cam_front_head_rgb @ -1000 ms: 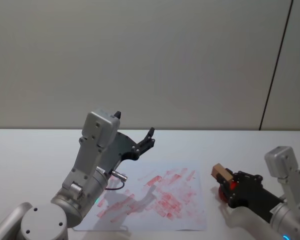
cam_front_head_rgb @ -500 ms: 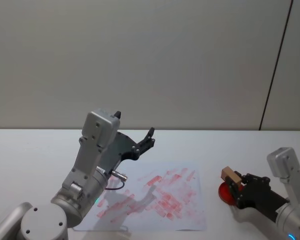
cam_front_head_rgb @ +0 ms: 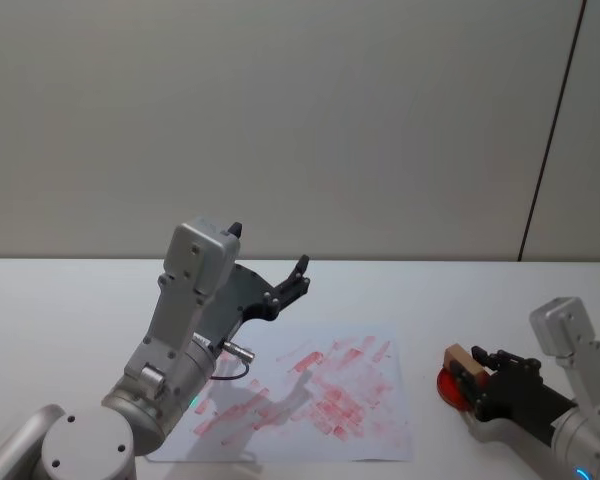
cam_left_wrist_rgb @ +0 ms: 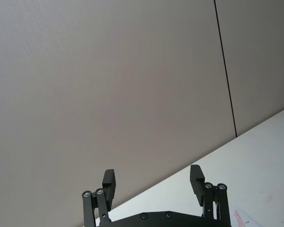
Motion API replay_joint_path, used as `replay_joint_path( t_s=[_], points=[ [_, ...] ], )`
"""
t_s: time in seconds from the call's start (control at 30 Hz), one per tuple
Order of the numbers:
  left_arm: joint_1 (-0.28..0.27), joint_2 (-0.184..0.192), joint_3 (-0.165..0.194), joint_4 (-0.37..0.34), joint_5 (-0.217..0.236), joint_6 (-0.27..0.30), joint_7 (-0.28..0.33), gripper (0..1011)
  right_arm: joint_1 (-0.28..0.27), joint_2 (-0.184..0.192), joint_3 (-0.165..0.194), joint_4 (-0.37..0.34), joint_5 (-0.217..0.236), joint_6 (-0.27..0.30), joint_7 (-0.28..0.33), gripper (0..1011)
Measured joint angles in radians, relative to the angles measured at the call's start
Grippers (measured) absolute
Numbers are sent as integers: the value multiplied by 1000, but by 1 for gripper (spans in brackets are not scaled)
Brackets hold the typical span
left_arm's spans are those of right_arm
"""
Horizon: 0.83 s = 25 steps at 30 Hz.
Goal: Use the one hand to pick up the stamp and affix it onto the A4 paper.
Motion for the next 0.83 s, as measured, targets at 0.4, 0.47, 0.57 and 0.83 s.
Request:
replay_joint_path(
  t_s=[0.4, 0.47, 0.57, 0.83],
  points=[
    [0, 0, 0, 0, 0, 0, 0, 1002, 3, 1, 5, 0, 11, 10, -6, 695],
    [0, 0, 0, 0, 0, 0, 0, 1003, 3, 2, 8, -7, 21, 8, -9, 763],
    [0, 0, 0, 0, 0, 0, 0, 1002, 2, 3, 11, -22, 36, 2, -14, 864],
    [0, 0, 0, 0, 0, 0, 0, 1002, -2, 4, 20, -70, 78, -13, -34, 1001]
  ],
)
